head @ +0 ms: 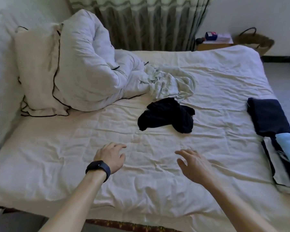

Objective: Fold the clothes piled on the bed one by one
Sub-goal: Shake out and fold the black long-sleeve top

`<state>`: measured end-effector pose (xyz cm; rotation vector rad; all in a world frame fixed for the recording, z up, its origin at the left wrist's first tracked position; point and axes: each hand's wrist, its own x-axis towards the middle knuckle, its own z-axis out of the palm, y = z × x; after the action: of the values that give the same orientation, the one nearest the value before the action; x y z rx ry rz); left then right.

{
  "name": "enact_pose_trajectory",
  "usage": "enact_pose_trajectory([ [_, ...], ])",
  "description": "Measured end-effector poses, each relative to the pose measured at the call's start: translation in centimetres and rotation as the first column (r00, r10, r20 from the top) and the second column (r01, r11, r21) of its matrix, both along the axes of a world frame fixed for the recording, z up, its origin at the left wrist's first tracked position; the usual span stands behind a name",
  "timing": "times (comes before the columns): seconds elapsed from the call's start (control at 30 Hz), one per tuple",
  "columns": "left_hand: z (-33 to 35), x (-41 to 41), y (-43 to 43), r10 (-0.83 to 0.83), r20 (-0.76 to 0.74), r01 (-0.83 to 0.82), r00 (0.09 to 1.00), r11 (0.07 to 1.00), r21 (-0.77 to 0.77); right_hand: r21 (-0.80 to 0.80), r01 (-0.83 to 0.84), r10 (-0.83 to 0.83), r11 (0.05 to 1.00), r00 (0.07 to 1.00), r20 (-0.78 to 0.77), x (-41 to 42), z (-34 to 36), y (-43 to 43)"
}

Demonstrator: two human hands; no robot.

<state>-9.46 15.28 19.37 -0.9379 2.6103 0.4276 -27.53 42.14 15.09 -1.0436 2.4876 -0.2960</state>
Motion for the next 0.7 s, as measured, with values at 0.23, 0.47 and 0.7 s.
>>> enact_pose_trajectory([
  [0.23,-12.3,-3.8,-6.6,-0.114,0.245,0.088,0.963,0.99,0.112,0.204,0.069,-0.1,0.976,0.984,0.147,-6.1,-12.3,-9.0],
  [0.47,-24.0,-8.5,-12.0,-0.162,0.381,0.119,0.91,0.984,0.132,0.245,0.289,-0.319,0.925,0.944,0.09,-16.1,-22.7,-17.2],
  [0.7,-33.0,-6.2,-10.4,-0.209,0.603,0.106,0.77,0.973,0.202,0.258,0.541,-0.582,0.8,0.804,0.119,-19.3,-30.5,-15.5],
])
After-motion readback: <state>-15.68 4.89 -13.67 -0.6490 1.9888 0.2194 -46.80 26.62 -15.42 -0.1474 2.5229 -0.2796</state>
